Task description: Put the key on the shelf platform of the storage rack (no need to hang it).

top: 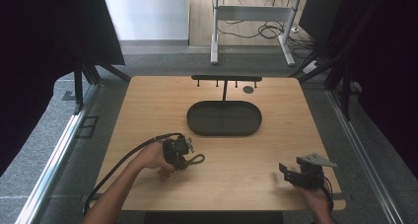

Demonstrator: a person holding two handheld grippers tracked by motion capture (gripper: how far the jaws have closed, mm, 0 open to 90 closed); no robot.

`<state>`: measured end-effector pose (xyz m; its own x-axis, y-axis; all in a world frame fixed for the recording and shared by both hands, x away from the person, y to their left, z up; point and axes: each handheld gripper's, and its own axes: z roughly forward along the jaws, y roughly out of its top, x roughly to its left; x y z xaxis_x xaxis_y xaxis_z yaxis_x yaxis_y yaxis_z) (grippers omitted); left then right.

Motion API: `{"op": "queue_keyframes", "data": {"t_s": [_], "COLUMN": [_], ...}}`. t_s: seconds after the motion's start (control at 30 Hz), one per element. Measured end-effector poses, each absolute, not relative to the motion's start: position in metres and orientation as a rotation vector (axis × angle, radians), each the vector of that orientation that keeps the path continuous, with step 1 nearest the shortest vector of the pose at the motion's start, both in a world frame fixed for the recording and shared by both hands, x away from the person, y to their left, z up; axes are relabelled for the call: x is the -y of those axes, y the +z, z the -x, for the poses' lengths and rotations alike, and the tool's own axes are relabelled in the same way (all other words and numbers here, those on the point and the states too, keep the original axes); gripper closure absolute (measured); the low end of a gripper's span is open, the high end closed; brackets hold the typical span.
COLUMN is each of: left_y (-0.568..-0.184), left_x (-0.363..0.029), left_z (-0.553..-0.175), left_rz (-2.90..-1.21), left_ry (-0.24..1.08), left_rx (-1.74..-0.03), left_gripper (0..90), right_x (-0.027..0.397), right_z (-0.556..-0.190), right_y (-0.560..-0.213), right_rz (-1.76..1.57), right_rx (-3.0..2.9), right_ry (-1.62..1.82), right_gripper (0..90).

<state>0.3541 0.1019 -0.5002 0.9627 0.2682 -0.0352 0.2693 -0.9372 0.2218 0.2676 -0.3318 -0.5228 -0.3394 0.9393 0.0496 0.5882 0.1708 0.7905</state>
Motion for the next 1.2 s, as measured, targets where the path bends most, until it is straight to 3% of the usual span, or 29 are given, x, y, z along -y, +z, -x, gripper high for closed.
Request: {"op": "queue_keyframes", "data": {"t_s": [0.57,1.2], "left_y": [-0.442,-0.407], "left_x": [-0.127,-0.141], "left_z": [-0.341,-0.343], "left_rz": [-2.741,-2.625], "left_ry": [0.047,0.050], "left_rx": [-0.389,-0.384], "left_gripper": [66.9,66.8], "right_x": [0.331,0.330], "right_z": [-0.268,-0.268], "right_y": [-0.525,-0.526], "right_rz": [-1.440,-1.441], "right_rx": [-2.003,-2.009], "right_ry": [1.021,1.016], "right_gripper": [24.3,24.4]}}
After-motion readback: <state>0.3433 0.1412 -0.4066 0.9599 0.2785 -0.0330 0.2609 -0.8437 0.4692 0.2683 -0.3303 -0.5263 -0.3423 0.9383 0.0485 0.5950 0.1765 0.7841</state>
